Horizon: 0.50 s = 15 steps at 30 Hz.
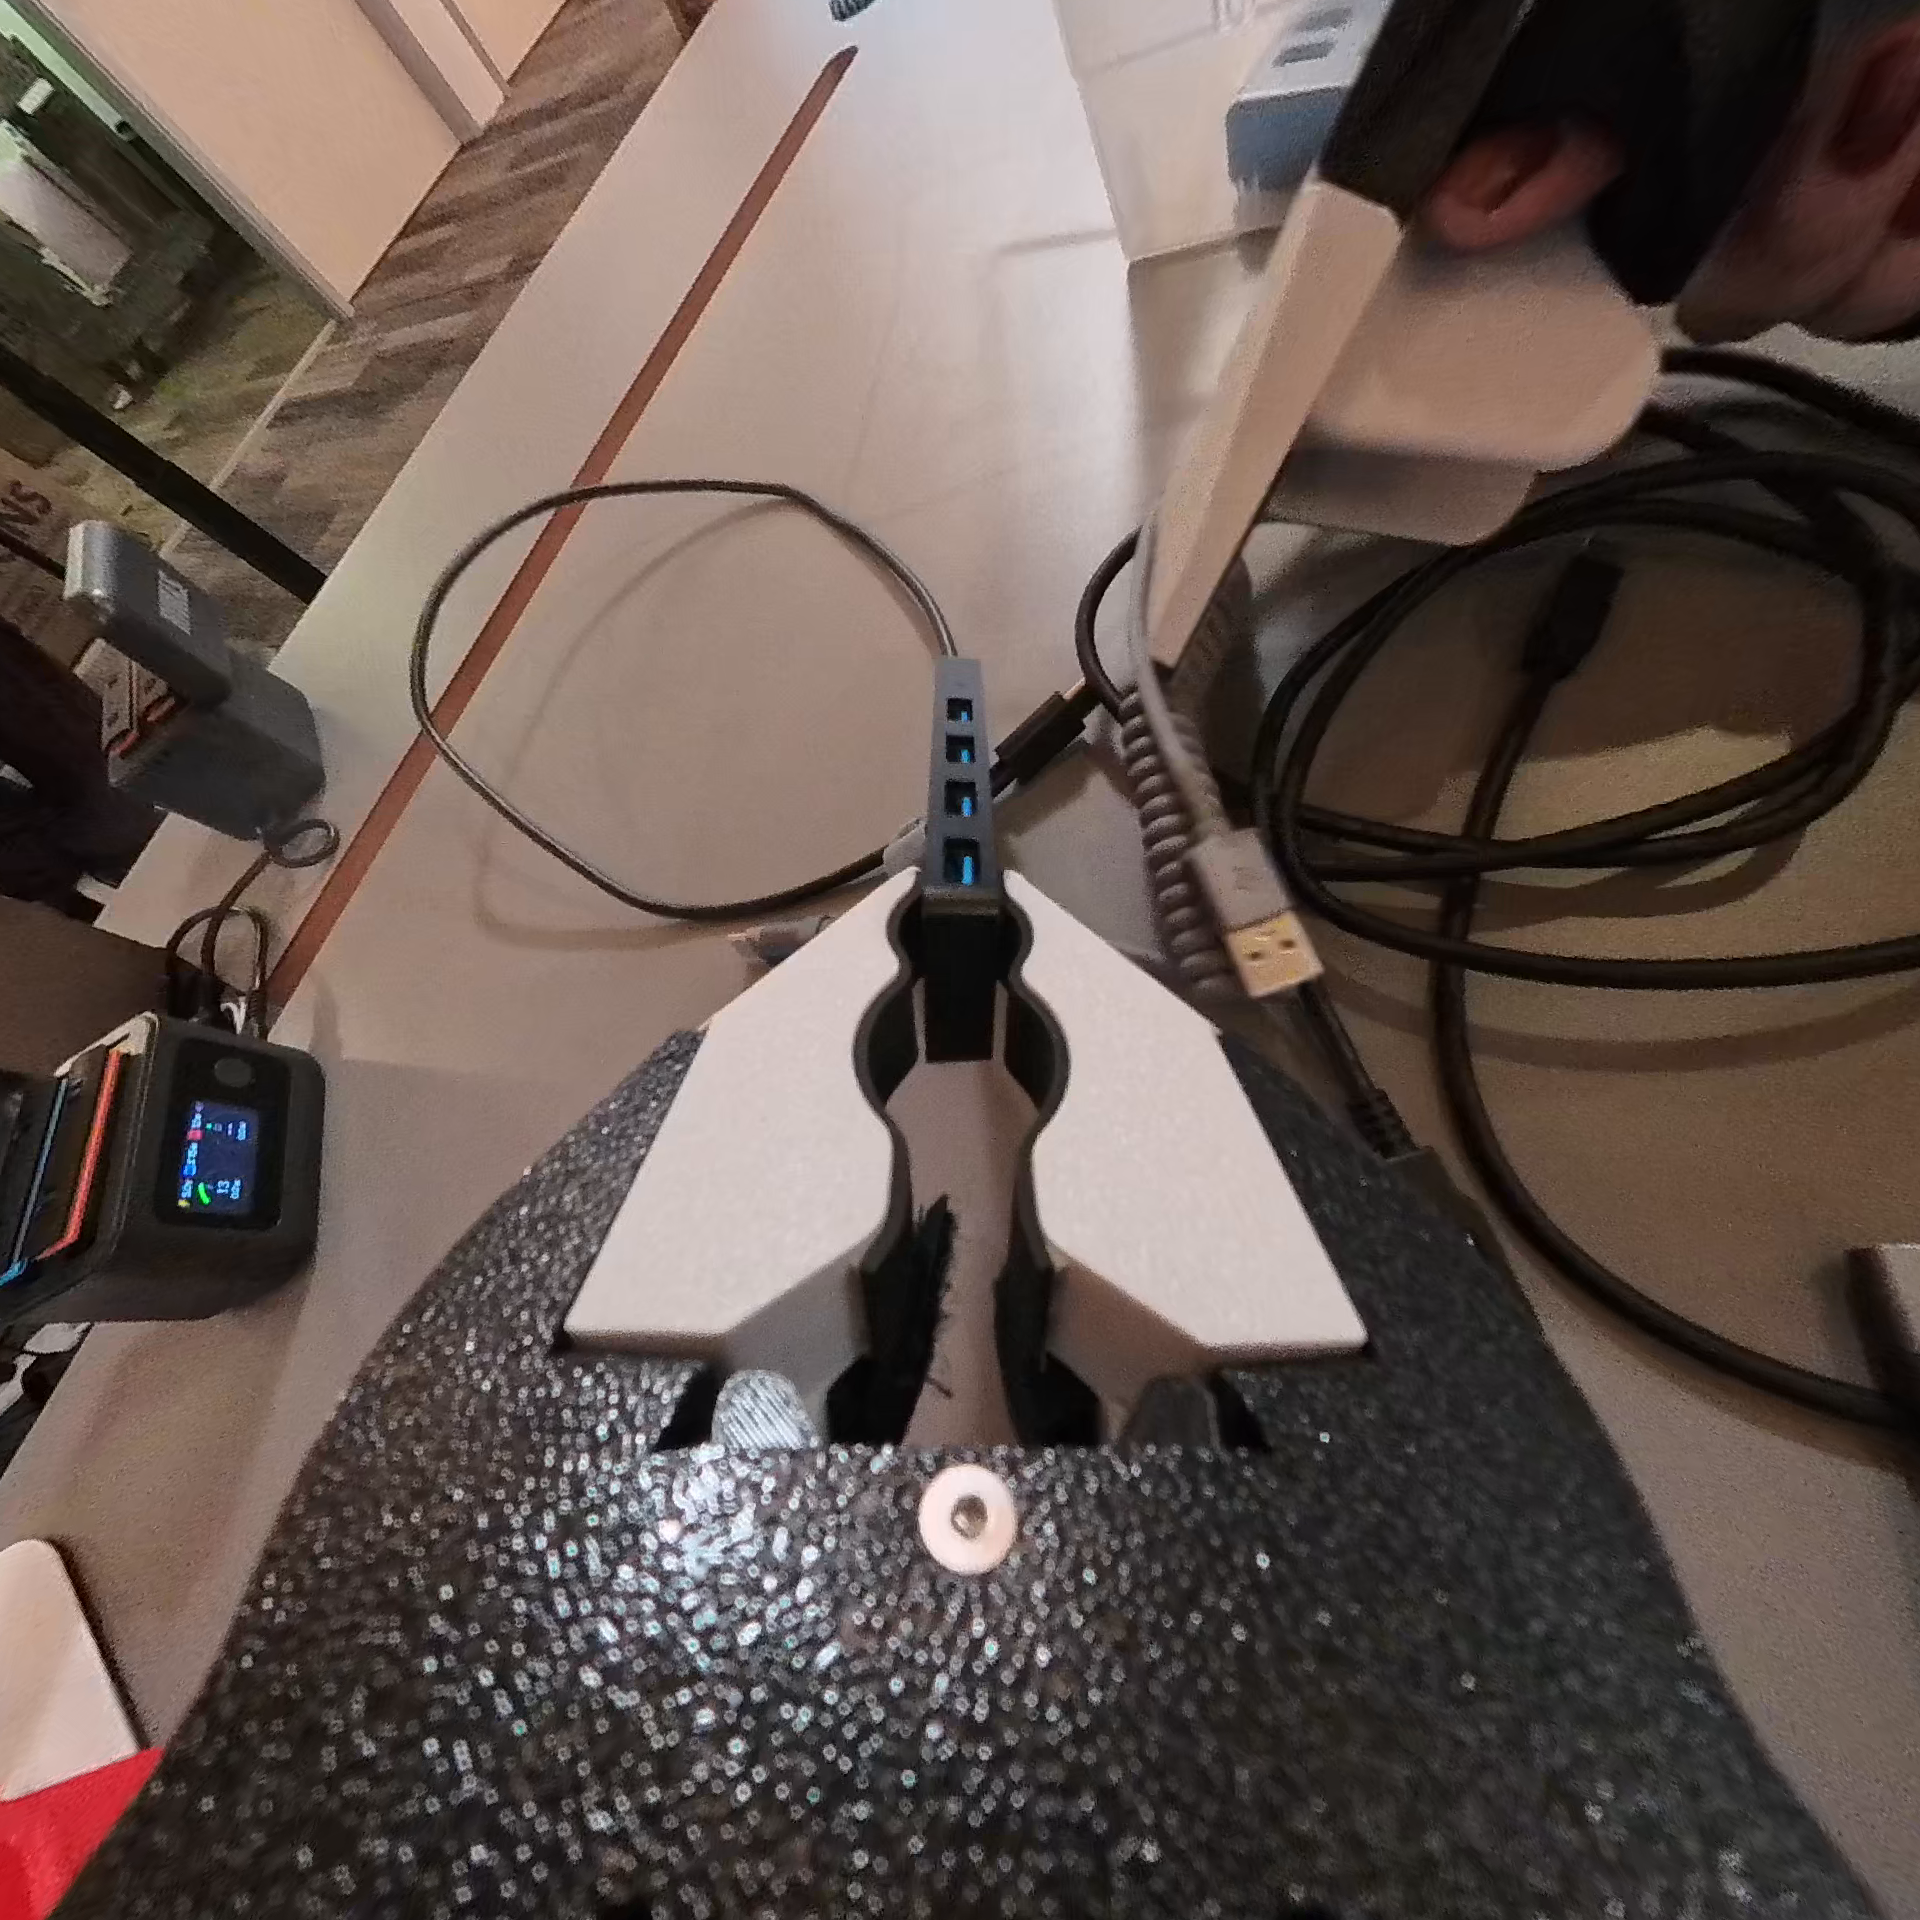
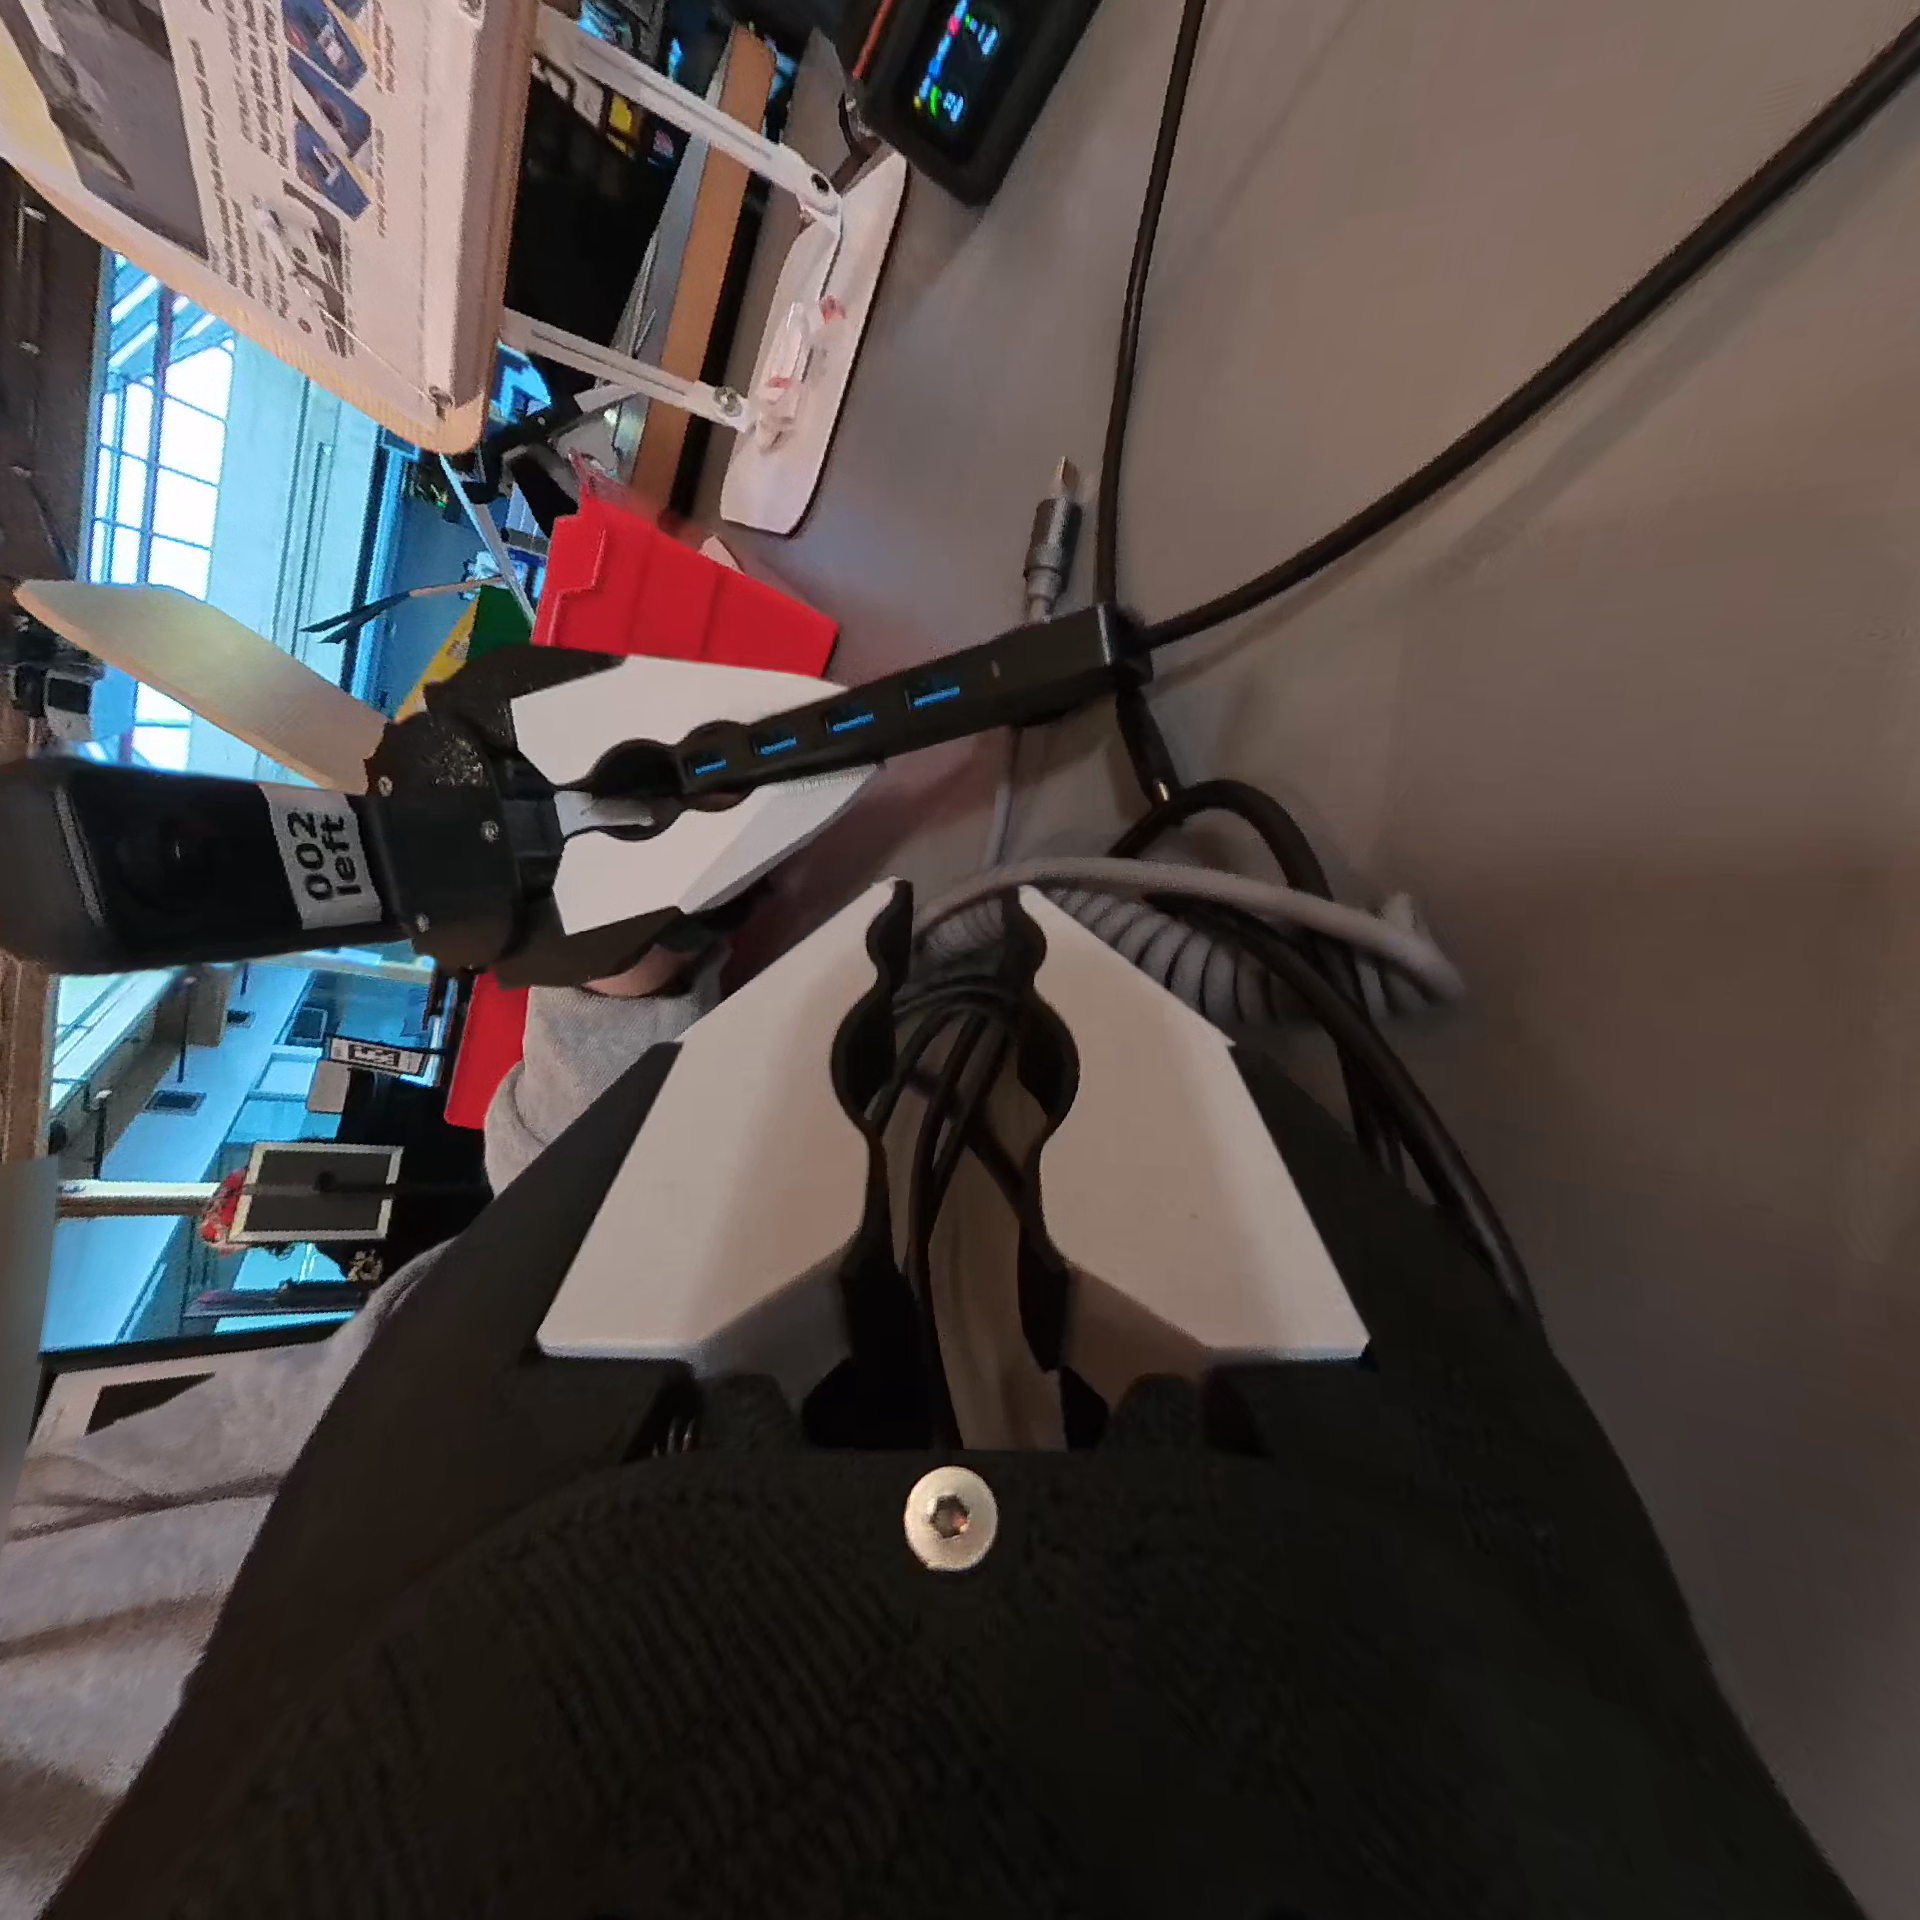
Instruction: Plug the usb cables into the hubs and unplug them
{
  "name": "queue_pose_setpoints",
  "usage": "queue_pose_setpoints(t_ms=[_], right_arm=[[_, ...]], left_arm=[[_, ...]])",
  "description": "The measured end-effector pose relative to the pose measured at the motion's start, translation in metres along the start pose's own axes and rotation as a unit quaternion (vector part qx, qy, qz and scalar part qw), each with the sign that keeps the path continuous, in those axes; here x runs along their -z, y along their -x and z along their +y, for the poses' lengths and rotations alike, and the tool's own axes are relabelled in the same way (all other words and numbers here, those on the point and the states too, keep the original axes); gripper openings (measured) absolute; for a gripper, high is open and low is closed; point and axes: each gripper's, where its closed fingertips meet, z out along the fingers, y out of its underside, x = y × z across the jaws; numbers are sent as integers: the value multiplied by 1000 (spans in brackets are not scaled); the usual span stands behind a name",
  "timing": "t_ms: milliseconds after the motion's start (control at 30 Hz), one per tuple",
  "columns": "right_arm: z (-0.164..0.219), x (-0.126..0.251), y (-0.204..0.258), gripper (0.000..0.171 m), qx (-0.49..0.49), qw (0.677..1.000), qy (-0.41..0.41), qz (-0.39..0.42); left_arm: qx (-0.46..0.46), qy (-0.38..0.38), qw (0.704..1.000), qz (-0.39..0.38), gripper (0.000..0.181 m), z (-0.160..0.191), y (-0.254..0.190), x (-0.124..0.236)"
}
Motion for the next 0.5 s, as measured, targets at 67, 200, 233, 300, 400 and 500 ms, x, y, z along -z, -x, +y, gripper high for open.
queue_pose_setpoints(t_ms=[67, 200, 233, 300, 400, 500], right_arm=[[-4, -3, 0, 15, 4, 1000, 0, 5], [-5, -13, -15, 19, 23, 998, 14, 61], [-5, -15, -14, 18, 25, 998, 15, 58], [-5, -19, -11, 21, 26, 998, 15, 50], [-7, -14, -11, 22, 49, 997, 6, 64], [-7, -11, -15, 19, 38, 997, 2, 74]], left_arm=[[-6, 12, 1000, 1, 9, 3, 0, 1], [-14, 16, 1000, 10, 9, 3, -4, 2], [-17, 20, 1000, 9, 9, 4, -4, 2], [-21, 22, 1000, 6, 9, 4, -4, 2], [-13, 19, 1000, 5, 9, 4, -4, 1], [-1, 17, 1000, 10, 9, 4, -4, -1]])
